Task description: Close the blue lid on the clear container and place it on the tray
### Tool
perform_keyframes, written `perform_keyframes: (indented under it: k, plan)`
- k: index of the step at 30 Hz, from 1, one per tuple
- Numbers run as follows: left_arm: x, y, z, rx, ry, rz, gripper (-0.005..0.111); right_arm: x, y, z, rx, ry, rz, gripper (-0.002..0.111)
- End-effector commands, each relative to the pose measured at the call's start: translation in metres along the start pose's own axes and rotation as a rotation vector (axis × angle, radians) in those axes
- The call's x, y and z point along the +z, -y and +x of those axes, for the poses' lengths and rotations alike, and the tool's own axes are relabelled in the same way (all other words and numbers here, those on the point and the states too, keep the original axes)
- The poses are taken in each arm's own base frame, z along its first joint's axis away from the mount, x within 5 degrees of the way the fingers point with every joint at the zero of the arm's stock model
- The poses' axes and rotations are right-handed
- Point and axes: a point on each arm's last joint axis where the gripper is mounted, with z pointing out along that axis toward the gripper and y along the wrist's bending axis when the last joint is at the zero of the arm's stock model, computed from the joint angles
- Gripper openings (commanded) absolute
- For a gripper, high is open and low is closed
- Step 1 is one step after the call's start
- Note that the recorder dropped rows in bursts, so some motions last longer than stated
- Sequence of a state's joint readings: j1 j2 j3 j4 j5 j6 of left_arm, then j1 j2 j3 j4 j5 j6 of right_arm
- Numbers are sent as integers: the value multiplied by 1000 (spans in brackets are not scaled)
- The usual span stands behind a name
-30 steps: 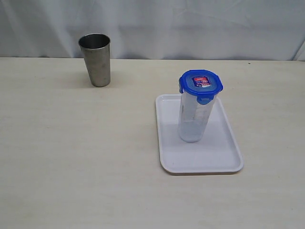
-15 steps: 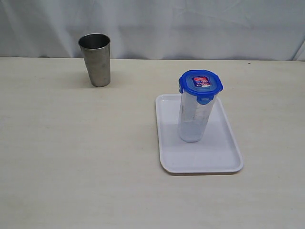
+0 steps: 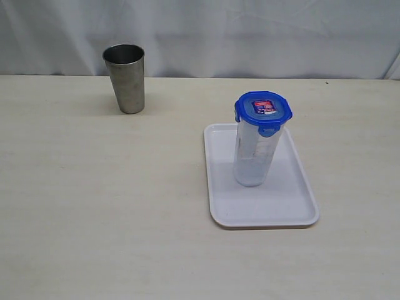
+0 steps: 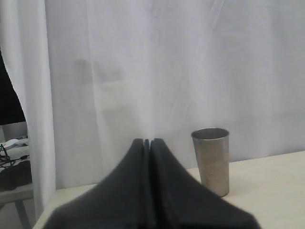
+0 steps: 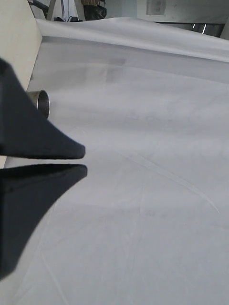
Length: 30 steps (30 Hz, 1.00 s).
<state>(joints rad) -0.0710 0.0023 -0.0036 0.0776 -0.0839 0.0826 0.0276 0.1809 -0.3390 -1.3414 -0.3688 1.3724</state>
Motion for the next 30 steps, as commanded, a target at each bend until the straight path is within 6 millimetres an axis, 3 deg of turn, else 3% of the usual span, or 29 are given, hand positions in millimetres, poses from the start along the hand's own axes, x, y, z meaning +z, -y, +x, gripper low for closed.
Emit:
perform_keyframes:
  k: [1,22,30]
  plan:
    - [0,-1,2,-72,-15,-14,0,-1,0,1,-5,-2,5,5]
    - [-7,3,36,-87,-398,11,0,-1,0,1,-5,-2,5,5]
    - [-7,3,36,-87,-398,11,0,-1,0,1,-5,-2,5,5]
